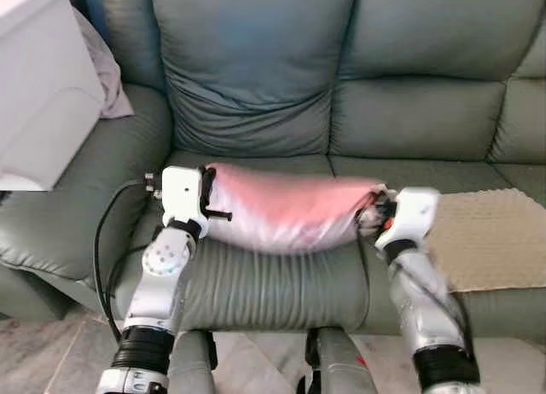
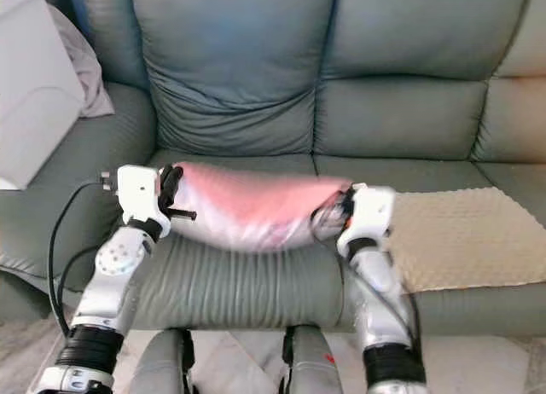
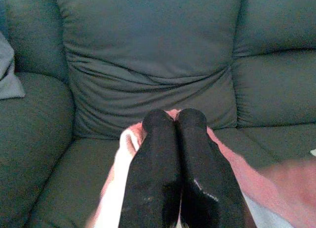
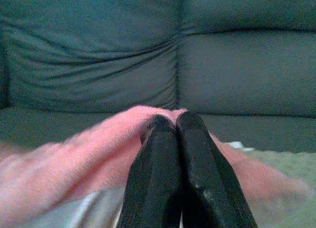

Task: Move the pillow to the sofa

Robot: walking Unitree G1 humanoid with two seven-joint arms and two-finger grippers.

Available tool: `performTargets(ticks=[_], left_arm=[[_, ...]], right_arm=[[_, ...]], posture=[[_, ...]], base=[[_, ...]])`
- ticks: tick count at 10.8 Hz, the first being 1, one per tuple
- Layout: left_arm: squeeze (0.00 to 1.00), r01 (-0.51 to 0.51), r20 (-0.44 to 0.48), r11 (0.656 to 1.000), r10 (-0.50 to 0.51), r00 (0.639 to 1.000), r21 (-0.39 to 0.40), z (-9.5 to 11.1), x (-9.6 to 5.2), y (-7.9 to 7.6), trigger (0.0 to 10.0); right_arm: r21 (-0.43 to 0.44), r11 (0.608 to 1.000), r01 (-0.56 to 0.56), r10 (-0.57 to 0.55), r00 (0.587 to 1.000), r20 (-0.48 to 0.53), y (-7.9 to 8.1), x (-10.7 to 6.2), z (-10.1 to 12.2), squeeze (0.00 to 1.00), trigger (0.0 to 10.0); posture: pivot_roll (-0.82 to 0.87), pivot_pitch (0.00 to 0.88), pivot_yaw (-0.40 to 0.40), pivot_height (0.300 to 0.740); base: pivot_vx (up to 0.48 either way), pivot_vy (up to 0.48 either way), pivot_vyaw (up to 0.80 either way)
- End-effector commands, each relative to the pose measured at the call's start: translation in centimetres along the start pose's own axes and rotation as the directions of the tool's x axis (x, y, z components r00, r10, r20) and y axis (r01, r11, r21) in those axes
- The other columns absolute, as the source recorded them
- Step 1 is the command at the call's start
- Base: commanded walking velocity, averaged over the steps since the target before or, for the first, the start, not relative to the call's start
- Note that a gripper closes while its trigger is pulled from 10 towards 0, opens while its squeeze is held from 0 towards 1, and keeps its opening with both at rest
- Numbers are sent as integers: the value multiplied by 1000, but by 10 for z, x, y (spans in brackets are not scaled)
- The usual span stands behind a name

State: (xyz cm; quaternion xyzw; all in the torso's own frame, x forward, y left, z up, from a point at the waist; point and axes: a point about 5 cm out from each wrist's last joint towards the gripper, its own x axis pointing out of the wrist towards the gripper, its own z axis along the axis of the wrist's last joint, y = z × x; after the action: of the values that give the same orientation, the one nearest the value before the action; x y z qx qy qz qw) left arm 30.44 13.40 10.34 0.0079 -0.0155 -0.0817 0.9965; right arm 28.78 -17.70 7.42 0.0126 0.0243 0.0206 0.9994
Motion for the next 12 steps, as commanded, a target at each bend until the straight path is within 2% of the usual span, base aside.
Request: performTargets(ticks=[1,2,3,4,5,6,7,8,9,10,11,12], left_arm=[[0,-12,13,1000,12,1000,24,1,1,3,10000],[0,-41,-32,998,43,999,57,-11,0,9,10000],[0,-60,-59,997,63,996,56,-18,-1,10,10000],[0,-58,-104,997,64,992,60,-28,1,8,10000],[0,-59,-113,997,63,992,41,-25,16,4,10000],[0,-62,-68,997,65,996,37,-12,29,4,10000],[0,-79,27,997,78,997,9,25,59,6,10000],[0,-98,96,995,99,990,-13,57,79,10,10000],[0,-111,120,994,112,986,-18,69,86,15,10000],[0,-132,94,991,131,987,3,63,85,24,10000],[0,-134,56,988,130,990,80,47,79,30,10000],[0,-143,-44,984,148,988,111,18,67,36,10000]], right_arm=[[-7,1000,-13,14,1000,27,2,1,7,0,10000],[-5,1000,-10,10,1000,8,0,0,3,0,10000],[-6,1000,-9,9,1000,3,-1,-1,3,0,10000],[-13,1000,-7,7,1000,-5,-2,0,3,0,10000],[-28,1000,8,-7,1000,8,-6,11,9,0,10000],[-46,999,18,-16,999,43,-9,17,20,0,10000],[-56,995,84,-76,988,135,-26,35,52,0,10000],[-62,989,136,-120,968,223,-40,44,84,0,10000],[-64,985,158,-137,956,260,-46,46,97,0,10000],[-72,985,158,-135,958,252,-46,43,93,0,10000],[-62,988,143,-129,974,188,-42,38,73,0,10000],[-45,993,111,-107,991,75,-32,32,45,0,10000]], posture=[[6,0,-20,632],[9,0,-19,632],[11,3,-20,632],[2,50,-12,632],[-8,79,-4,632],[-18,97,1,632],[-18,109,2,632],[-23,119,7,632],[-27,130,10,632],[-34,156,14,632],[-40,180,8,632],[-43,201,-2,632]], base=[[0,0,0],[0,0,0],[0,0,0],[0,0,0],[0,0,0],[0,0,0],[0,0,0],[0,0,0],[0,0,0],[0,0,0],[0,0,0],[0,0,0]])
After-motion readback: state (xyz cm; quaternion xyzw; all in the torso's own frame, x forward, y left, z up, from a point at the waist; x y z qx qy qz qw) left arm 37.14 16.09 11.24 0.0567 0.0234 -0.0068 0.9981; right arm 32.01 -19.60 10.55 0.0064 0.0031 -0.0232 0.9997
